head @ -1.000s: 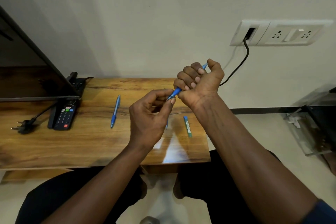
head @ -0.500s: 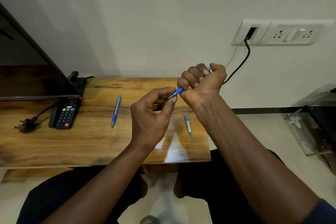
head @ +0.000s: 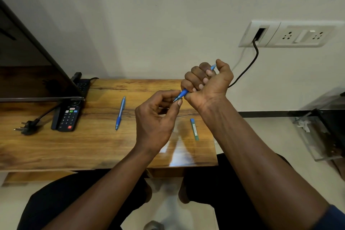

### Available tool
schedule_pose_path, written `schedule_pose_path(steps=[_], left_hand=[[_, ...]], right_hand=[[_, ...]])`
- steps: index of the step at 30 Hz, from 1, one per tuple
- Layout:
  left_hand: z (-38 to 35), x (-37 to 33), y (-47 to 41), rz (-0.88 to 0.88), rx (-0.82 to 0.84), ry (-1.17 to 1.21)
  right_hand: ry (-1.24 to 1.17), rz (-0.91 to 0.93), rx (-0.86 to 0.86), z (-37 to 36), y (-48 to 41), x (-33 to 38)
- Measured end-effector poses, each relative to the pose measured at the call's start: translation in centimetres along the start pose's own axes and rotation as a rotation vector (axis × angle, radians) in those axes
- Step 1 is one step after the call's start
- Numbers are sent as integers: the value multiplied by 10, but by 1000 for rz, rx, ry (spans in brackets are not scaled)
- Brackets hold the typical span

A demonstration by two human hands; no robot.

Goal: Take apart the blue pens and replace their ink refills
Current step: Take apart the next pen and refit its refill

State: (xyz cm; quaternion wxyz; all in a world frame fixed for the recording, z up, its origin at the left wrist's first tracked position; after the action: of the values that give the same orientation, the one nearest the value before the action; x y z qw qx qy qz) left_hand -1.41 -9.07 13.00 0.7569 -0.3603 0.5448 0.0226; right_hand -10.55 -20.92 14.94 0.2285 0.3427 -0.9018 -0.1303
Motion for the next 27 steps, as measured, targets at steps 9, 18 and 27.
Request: schedule_pose_path(steps=[9, 18, 27], left_hand=[[0, 0, 0, 8, 7, -8], [1, 2, 1, 29, 3, 15], [3, 1, 1, 35, -7, 49]], right_hand=[[19, 3, -16, 1, -1, 0], [24, -14, -1, 0, -3, -1], [-1, -40, -46, 1, -2, -5]])
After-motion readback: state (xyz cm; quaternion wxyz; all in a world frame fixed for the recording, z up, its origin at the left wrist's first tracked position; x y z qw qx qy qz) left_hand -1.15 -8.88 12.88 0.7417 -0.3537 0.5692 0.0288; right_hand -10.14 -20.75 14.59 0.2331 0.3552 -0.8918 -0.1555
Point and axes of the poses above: each hand's wrist, its own y-axis away from the middle knuckle, its own z-axis out of the back of the hand, x = y × z, the point moved 6 cm from there along -y, towards the middle knuckle, and after that the axes turned 11 degrees about -z, right-handed, at the moved point
